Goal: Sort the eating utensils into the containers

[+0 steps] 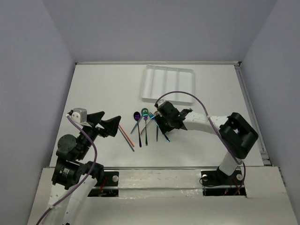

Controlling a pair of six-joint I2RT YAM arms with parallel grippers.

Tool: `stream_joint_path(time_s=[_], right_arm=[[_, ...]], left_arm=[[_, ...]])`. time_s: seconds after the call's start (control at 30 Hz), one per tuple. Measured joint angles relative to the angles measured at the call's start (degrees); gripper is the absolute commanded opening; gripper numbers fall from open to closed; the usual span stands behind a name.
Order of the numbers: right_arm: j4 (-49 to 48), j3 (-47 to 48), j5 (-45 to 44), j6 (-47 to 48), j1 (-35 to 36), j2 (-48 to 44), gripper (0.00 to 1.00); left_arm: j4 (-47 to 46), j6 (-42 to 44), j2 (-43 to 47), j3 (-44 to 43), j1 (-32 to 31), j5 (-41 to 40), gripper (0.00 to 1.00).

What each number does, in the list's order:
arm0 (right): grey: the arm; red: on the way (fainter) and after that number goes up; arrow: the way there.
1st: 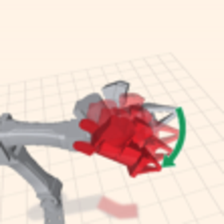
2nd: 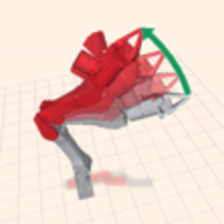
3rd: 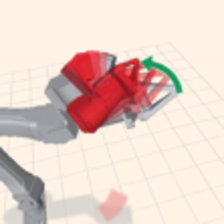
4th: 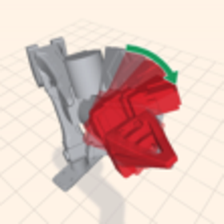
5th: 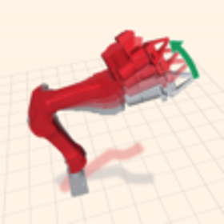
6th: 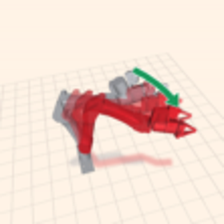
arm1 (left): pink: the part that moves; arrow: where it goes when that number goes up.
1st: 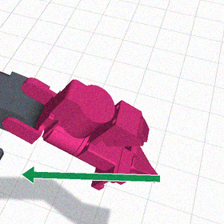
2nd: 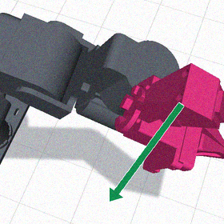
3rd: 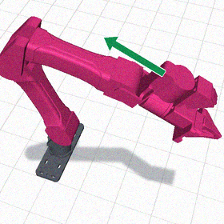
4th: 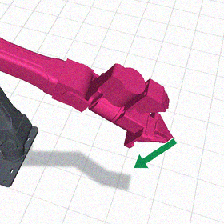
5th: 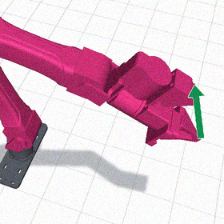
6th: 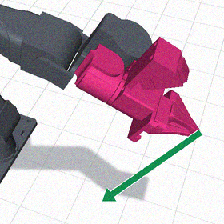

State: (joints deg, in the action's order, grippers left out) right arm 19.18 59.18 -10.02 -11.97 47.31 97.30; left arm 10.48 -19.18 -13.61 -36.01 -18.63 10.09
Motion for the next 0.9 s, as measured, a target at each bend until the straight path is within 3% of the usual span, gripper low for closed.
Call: stream_joint_path(time_s=[0.33, 0.8, 0.9], right_arm=[[-0.8, 1.3, 3.1, -0.3, 0.0, 2.6, 0.51], [-3.4, 1.5, 4.1, -1.3, 0.0, 4.8, 0.0], [-3.7, 1.5, 4.6, -1.1, 0.0, 4.7, 0.0]], left_arm=[[0.0, 0.0, 0.0, 0.0, 0.0, 0.0, 0.99], [0.0, 0.0, -0.1, 0.0, 0.0, 0.0, 0.99], [0.0, 0.0, -0.1, 0.0, 0.0, 0.0, 0.99]])
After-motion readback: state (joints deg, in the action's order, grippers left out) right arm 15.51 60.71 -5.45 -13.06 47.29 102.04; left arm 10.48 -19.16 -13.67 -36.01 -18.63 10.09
